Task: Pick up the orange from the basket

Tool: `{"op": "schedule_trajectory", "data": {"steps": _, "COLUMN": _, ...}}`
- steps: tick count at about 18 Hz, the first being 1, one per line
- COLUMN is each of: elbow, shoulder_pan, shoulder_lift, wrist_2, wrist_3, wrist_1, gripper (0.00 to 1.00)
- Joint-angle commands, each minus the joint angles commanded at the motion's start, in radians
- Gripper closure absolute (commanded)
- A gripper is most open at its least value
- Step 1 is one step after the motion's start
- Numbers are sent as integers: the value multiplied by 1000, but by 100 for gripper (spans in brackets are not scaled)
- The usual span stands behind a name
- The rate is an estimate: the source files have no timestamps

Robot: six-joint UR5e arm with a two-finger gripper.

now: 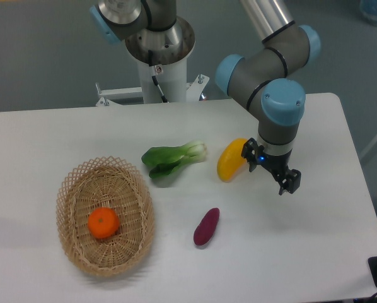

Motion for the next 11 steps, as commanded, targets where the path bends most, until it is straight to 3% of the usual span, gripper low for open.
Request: {"op": "schedule_trajectory", "data": {"steps": 11, "elbow": -5, "shoulder_pan": -20, "shoulder_lift": 11, "wrist_2": -5, "wrist_3": -73, "wrist_1": -18, "gripper": 0}}
